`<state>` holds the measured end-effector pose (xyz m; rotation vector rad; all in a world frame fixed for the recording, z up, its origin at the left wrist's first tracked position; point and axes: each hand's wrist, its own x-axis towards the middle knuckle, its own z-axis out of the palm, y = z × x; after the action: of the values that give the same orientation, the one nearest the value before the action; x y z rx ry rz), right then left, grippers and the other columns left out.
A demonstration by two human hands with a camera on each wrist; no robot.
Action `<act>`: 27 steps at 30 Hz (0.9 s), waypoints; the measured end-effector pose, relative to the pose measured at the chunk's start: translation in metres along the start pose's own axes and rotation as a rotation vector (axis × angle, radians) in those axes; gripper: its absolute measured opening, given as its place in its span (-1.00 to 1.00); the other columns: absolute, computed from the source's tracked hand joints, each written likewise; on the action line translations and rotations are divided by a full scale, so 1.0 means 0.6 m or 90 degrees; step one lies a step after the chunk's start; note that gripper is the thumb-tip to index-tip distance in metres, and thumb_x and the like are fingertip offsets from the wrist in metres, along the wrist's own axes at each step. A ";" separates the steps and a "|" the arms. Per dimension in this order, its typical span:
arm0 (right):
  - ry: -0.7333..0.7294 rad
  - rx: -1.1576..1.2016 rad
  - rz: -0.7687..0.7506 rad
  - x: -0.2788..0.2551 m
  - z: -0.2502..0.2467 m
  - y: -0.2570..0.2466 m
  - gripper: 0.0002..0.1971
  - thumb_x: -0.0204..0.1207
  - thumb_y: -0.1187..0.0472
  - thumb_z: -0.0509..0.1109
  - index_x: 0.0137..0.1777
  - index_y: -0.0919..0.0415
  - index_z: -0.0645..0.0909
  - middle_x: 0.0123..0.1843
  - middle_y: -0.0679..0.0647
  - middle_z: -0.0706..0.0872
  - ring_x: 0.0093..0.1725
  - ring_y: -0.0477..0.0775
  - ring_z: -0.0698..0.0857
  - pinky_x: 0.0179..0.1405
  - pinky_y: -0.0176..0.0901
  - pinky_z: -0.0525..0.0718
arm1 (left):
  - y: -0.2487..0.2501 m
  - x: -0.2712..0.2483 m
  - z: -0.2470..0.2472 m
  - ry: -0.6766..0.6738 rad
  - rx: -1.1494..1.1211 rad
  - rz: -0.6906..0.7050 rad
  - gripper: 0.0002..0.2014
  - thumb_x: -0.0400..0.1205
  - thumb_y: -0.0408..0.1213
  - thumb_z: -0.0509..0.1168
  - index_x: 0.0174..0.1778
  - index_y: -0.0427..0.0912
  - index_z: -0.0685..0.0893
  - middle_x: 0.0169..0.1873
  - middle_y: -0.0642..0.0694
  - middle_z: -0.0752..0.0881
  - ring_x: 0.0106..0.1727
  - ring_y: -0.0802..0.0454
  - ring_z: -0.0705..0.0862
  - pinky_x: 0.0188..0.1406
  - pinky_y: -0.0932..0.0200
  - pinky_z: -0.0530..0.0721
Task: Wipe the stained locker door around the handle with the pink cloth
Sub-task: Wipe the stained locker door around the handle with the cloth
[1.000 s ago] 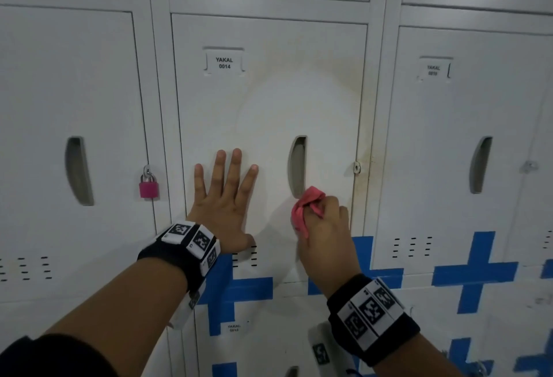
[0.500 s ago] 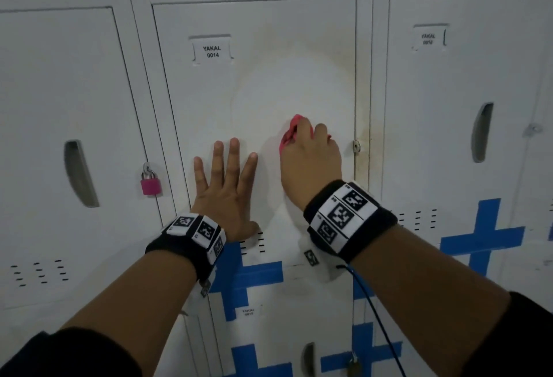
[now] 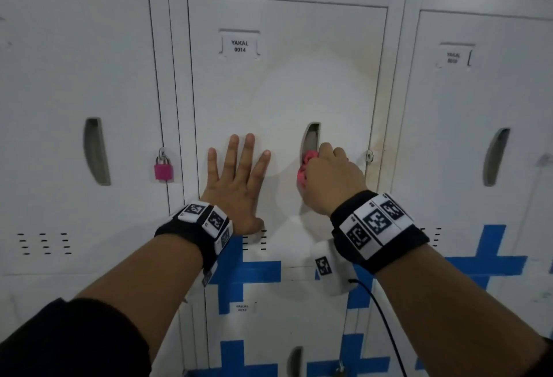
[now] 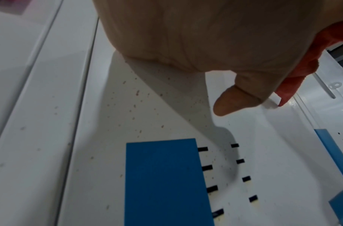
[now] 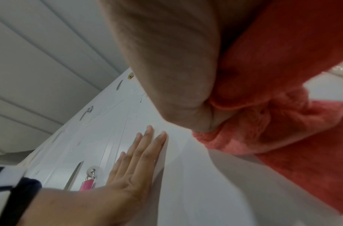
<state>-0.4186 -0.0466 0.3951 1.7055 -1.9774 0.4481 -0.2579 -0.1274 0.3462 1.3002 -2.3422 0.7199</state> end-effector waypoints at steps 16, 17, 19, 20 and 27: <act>0.094 0.437 0.044 0.001 -0.016 0.050 -0.75 0.32 0.24 0.09 -0.49 -0.07 0.47 -0.11 0.14 0.53 -0.20 0.19 0.55 -0.30 -0.27 0.48 | -0.002 0.003 0.010 0.030 -0.004 0.014 0.36 0.25 0.31 0.33 0.51 -0.08 -0.66 0.50 -0.28 -0.68 0.49 -0.36 -0.68 0.43 -0.53 -0.53; 0.066 0.422 0.038 0.001 -0.014 0.038 -0.74 0.34 0.22 0.09 -0.47 -0.09 0.47 -0.08 0.10 0.46 -0.09 0.20 0.51 -0.18 -0.20 0.49 | -0.002 0.002 0.010 0.031 -0.004 0.014 0.35 0.25 0.31 0.32 0.50 -0.08 -0.66 0.49 -0.28 -0.69 0.49 -0.36 -0.68 0.43 -0.53 -0.53; 0.008 0.366 0.022 -0.001 -0.003 0.019 -0.75 0.40 0.30 0.12 -0.38 -0.05 0.46 -0.11 0.00 0.31 0.03 0.18 0.37 0.03 -0.11 0.42 | -0.003 0.002 0.012 0.033 -0.005 0.013 0.36 0.24 0.32 0.32 0.50 -0.08 -0.66 0.50 -0.28 -0.68 0.50 -0.36 -0.67 0.43 -0.53 -0.52; 0.002 0.316 0.028 -0.002 0.006 0.011 -0.77 0.42 0.35 0.14 -0.29 -0.01 0.46 -0.08 0.01 0.29 0.06 0.18 0.32 0.08 -0.09 0.37 | -0.003 0.001 0.013 0.035 -0.003 0.012 0.36 0.24 0.32 0.32 0.51 -0.08 -0.66 0.50 -0.28 -0.68 0.50 -0.37 -0.66 0.44 -0.54 -0.51; 0.090 -0.023 0.049 -0.019 0.029 -0.026 -0.75 0.54 0.21 0.25 0.17 0.28 0.53 0.22 0.21 0.42 0.19 0.28 0.43 -0.06 -0.01 0.47 | -0.003 0.003 0.018 0.071 0.000 0.023 0.40 0.19 0.32 0.39 0.57 -0.08 -0.56 0.57 -0.28 -0.58 0.56 -0.37 -0.57 0.45 -0.55 -0.47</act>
<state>-0.4045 -0.0493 0.3730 1.5371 -1.9422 0.5417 -0.2579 -0.1360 0.3387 1.1890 -2.2827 0.7822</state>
